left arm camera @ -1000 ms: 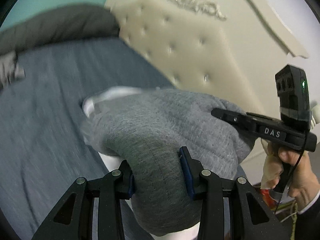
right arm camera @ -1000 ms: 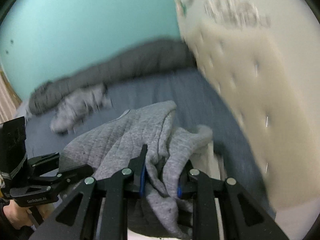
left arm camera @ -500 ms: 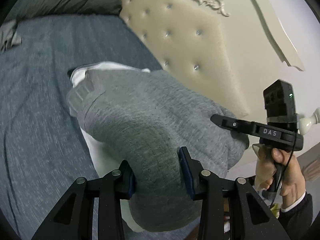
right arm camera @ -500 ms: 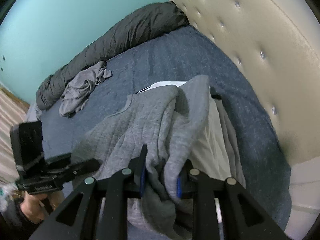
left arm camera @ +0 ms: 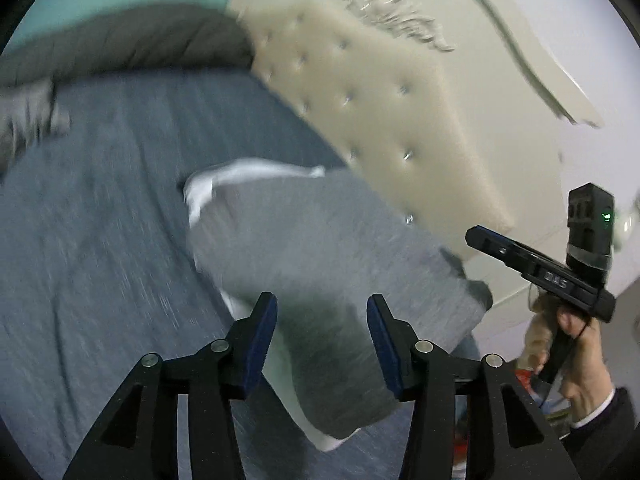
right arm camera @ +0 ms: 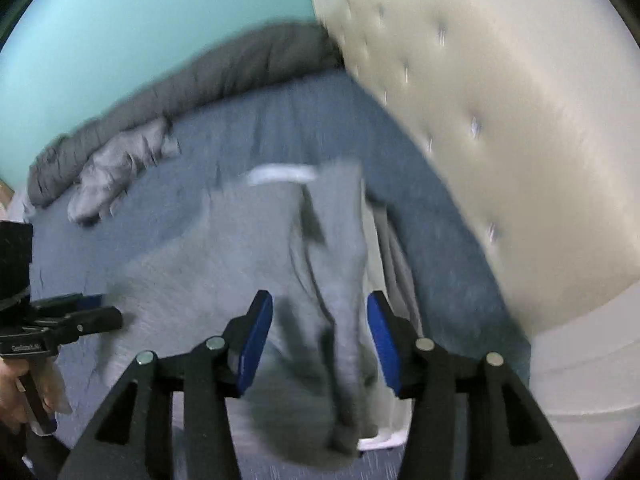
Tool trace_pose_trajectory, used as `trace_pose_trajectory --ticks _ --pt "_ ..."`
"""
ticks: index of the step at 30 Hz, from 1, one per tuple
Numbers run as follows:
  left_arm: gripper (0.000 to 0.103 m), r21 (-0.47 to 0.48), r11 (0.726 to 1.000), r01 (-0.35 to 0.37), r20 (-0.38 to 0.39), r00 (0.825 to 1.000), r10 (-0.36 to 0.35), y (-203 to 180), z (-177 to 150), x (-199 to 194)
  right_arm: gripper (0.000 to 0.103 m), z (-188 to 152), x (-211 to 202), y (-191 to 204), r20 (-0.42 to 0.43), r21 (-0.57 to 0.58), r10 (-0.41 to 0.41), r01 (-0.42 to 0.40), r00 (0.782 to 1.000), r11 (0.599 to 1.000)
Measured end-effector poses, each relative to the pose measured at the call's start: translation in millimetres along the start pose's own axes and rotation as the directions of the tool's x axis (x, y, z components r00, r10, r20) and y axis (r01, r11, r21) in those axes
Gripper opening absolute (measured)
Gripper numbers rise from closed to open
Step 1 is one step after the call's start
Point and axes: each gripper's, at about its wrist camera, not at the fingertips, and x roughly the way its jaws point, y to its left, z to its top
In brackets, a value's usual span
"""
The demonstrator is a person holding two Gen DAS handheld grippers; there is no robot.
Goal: Fold clothes
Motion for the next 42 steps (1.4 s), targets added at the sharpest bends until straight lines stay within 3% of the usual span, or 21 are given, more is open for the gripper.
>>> trace_pose_trajectory --ticks 4,5,6,13,19,22,25,30,32,35,40,42 --pt "0.051 0.151 0.988 -0.013 0.001 1.000 0.013 -32 -1 12 0.047 -11 -19 13 0.099 -0.032 0.070 -0.068 0.993 0.997" --pt "0.051 0.186 0.982 -0.019 -0.015 1.000 0.022 -38 -4 18 0.034 -16 -19 17 0.101 -0.048 0.080 -0.076 0.992 0.996" --pt "0.051 0.215 0.976 -0.024 -0.031 0.999 0.032 -42 -9 25 0.027 -21 -18 21 0.099 -0.063 0.084 -0.078 0.992 0.995" --pt "0.051 0.185 0.982 -0.038 -0.098 0.994 0.057 -23 -53 63 0.002 -71 31 5 0.026 -0.040 0.008 -0.007 1.000 0.999" --pt "0.051 0.174 0.984 -0.045 -0.086 0.994 0.061 -20 -55 62 0.000 -93 49 -12 0.057 0.066 0.059 -0.062 0.997 0.996" --pt "0.051 0.187 0.981 -0.048 -0.077 0.995 0.064 -23 -53 60 0.000 -82 40 -11 0.073 0.091 0.072 -0.079 0.995 0.993" --pt "0.051 0.176 0.983 -0.044 -0.076 0.995 0.058 -24 -52 62 0.000 -65 19 -2 0.158 0.047 0.091 -0.100 0.983 0.994" --pt "0.051 0.188 0.981 -0.044 -0.071 0.996 0.058 -26 -53 62 0.000 -37 37 -1 0.102 -0.008 0.009 -0.008 0.995 1.000" --pt "0.051 0.186 0.982 -0.032 -0.075 0.996 0.047 -25 -54 63 0.000 -39 54 -10 0.049 0.010 -0.045 0.044 0.998 0.999" --pt "0.051 0.191 0.981 -0.029 -0.074 0.996 0.044 -28 -53 63 0.000 -52 74 -24 0.010 0.069 -0.061 0.060 0.998 0.996" --pt "0.051 0.187 0.982 -0.029 -0.076 0.996 0.044 -26 -50 59 0.000 -47 71 -28 0.003 0.127 -0.064 0.063 0.998 0.990" --pt "0.051 0.182 0.983 -0.023 -0.081 0.996 0.038 -24 -50 59 0.000 -38 54 -26 0.067 0.149 -0.067 0.057 0.995 0.987"
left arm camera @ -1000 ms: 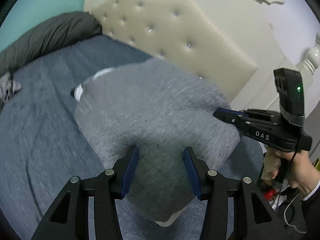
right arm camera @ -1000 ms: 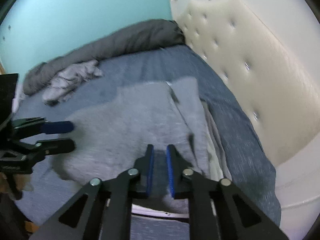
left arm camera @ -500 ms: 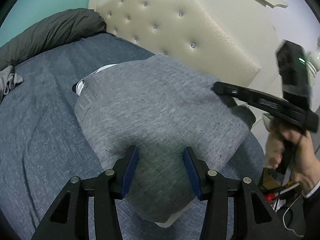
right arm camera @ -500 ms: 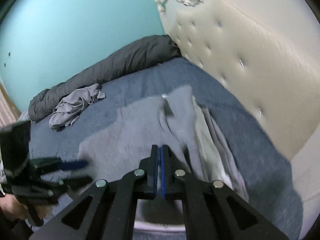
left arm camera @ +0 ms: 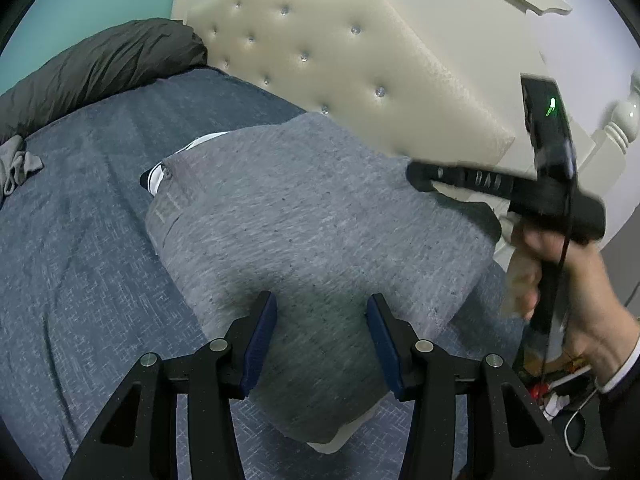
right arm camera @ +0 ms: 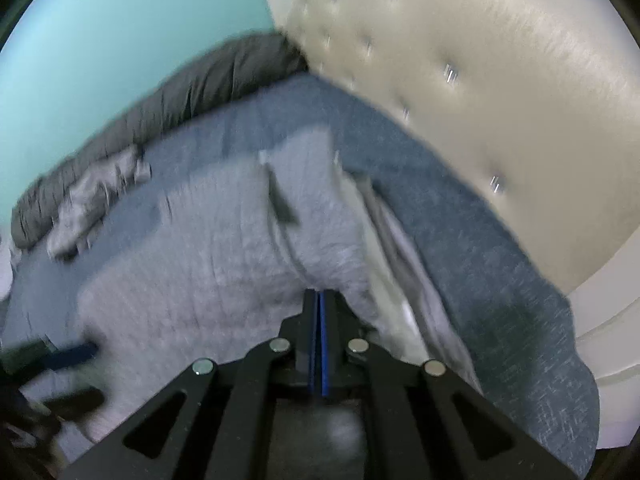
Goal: Fold clothes
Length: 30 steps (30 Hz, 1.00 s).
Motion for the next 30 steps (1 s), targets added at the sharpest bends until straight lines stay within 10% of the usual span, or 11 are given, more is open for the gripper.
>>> trace_pose_trajectory --ticks 11,16,23,30 --pt "0.051 0.037 0.999 0.002 -0.012 1.000 -0.002 -11 3 0 0.000 0 52 -13 -0.162 0.021 -0.152 0.157 0.975 0.987" --pt "0.051 0.021 1.000 -0.006 -0.006 1.000 0.006 -8 6 0 0.000 1 45 -20 -0.148 0.068 -0.117 0.128 0.982 0.989" --pt "0.051 0.011 1.000 0.004 0.029 1.000 -0.005 -7 7 -14 0.000 11 -25 1 0.088 0.074 0.040 -0.047 0.995 0.996" --pt "0.051 0.022 1.000 -0.014 0.028 1.000 0.014 -13 -4 -21 0.000 -26 -11 33 -0.016 -0.078 0.009 -0.010 1.000 0.997"
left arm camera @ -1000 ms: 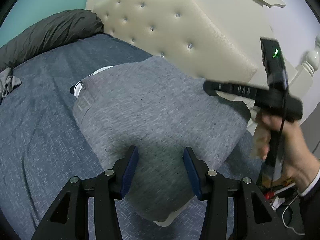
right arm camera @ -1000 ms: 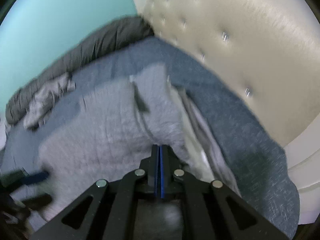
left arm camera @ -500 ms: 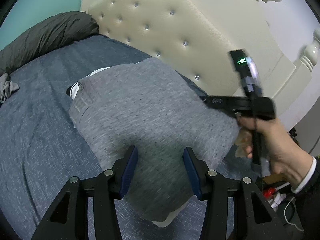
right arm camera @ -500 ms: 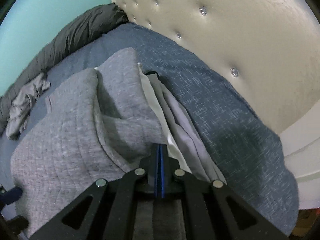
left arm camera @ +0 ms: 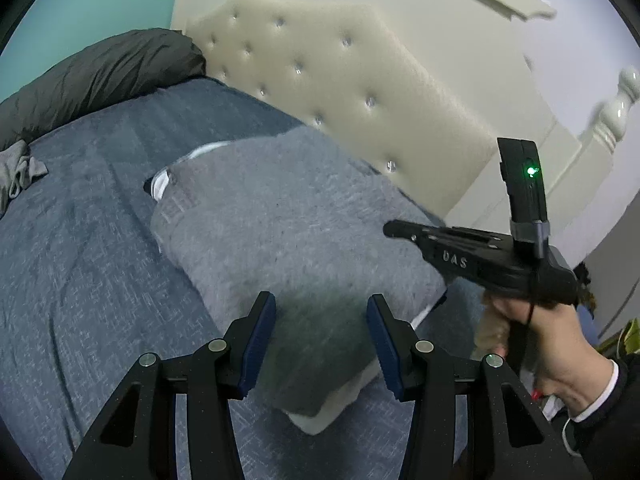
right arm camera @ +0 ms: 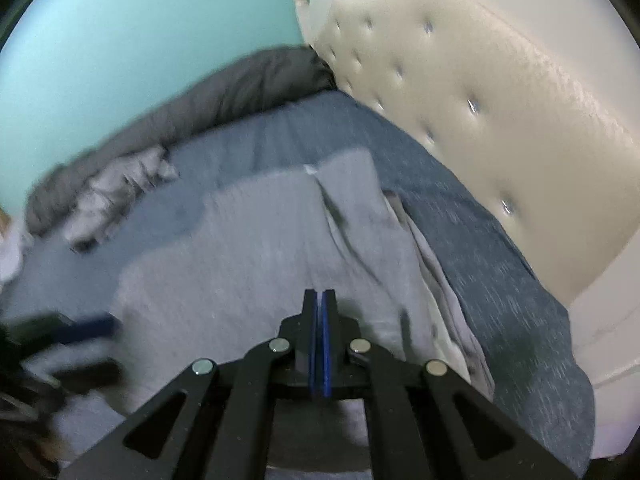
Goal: Fold clothes
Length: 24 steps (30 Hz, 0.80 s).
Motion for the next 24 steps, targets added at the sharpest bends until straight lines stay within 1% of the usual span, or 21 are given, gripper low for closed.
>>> trace_pose_trajectory --ticks 2,5,9,11,13,17,19,21,24 --pt "0.051 0.020 1.000 -0.016 -0.006 1.000 0.016 -3 -4 2 0.000 -15 11 -10 -0.003 0.051 0.013 -0.013 1.000 0.999" --pt "0.051 0.017 1.000 -0.017 -0.004 1.000 0.017 -1 -6 -1 0.000 -21 7 -16 0.035 0.097 0.031 -0.035 0.999 0.995" --pt "0.051 0.001 1.000 -0.003 -0.004 1.000 0.003 2 -10 0 0.000 -25 -23 -9 0.123 0.117 -0.024 0.009 0.992 0.993" --pt "0.051 0.005 1.000 0.005 -0.006 1.000 -0.005 0 -14 3 0.000 -31 -25 -12 0.124 0.114 -0.041 0.027 0.991 0.993" --pt "0.051 -0.004 1.000 0.012 -0.005 1.000 -0.012 0 -16 3 0.000 -41 -19 -13 0.103 0.096 -0.049 0.039 0.993 0.995" --pt "0.051 -0.009 1.000 0.013 -0.005 1.000 -0.013 1 -15 0 0.000 -48 -8 -11 0.092 0.056 -0.078 0.073 0.993 0.996" --pt "0.051 -0.022 0.999 0.033 0.002 0.999 -0.033 6 -11 -7 0.000 -44 -12 -13 0.081 0.076 -0.054 0.048 0.995 0.996" --pt "0.051 -0.043 0.998 0.046 0.017 0.999 -0.045 12 -5 -15 0.001 -35 -20 -17 0.079 0.107 -0.011 0.002 0.997 0.994" --pt "0.051 -0.070 0.996 0.049 0.045 0.998 -0.046 23 4 -24 0.008 -12 -38 -21 0.109 0.113 -0.008 -0.005 0.994 0.994"
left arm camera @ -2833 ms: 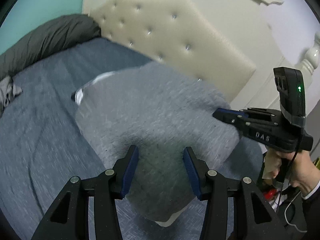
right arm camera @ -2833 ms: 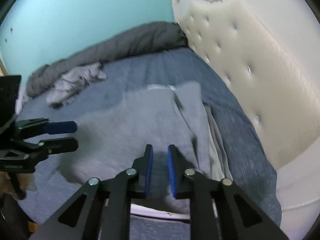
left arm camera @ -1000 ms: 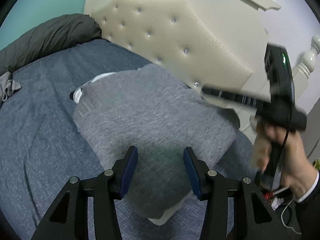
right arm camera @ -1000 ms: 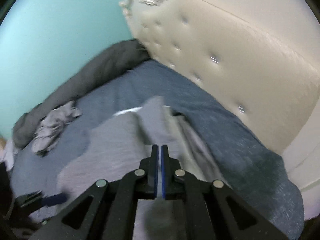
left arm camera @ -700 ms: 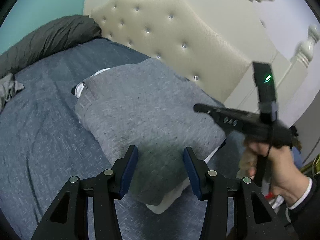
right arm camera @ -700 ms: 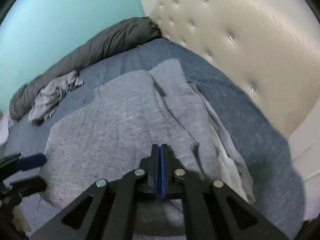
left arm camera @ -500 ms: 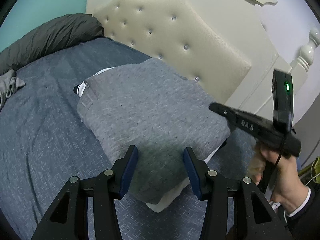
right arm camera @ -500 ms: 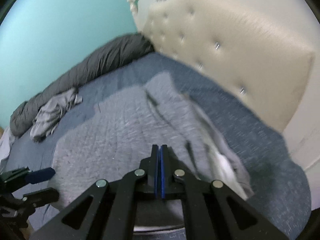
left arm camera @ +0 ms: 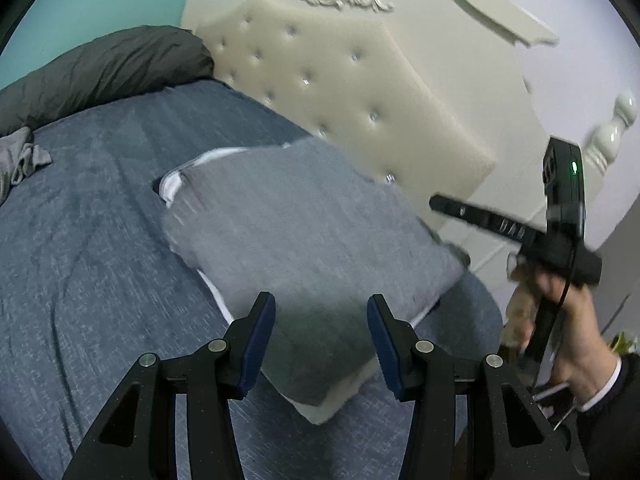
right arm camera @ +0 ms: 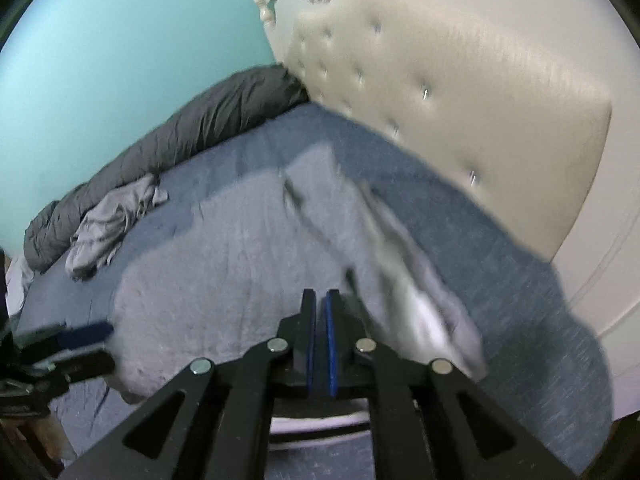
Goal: Fold clothes
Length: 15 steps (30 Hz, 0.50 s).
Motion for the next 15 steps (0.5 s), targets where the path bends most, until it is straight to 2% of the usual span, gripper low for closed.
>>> trace_pose_trajectory --ticks 1,2,3,5,9,15 --pt "0.052 -0.003 1.000 0.000 0.003 1.000 0.000 2 2 0 0.018 9 -4 0 0.008 0.002 0.003 -0.003 1.000 1.000" --pt "0.052 -0.003 1.000 -0.002 0.001 1.000 0.002 4 5 1 0.038 20 -4 -1 0.006 0.001 0.010 -0.010 1.000 1.000" --pt "0.052 -0.001 1.000 -0.001 -0.003 1.000 0.001 5 5 2 0.045 33 0 -2 -0.010 0.001 0.017 -0.017 1.000 1.000" --pt "0.052 0.010 1.000 0.007 -0.015 1.000 -0.007 6 4 7 0.047 58 9 -5 -0.047 0.002 0.032 -0.032 0.998 0.999" --pt "0.052 0.042 0.999 0.017 -0.035 0.999 -0.016 5 -5 18 0.047 91 56 -17 -0.174 0.037 0.062 -0.056 0.983 0.998" --pt "0.052 0.053 0.998 0.040 -0.031 0.999 -0.038 7 -12 19 0.045 109 109 -22 -0.283 0.030 0.031 -0.023 0.959 0.999"
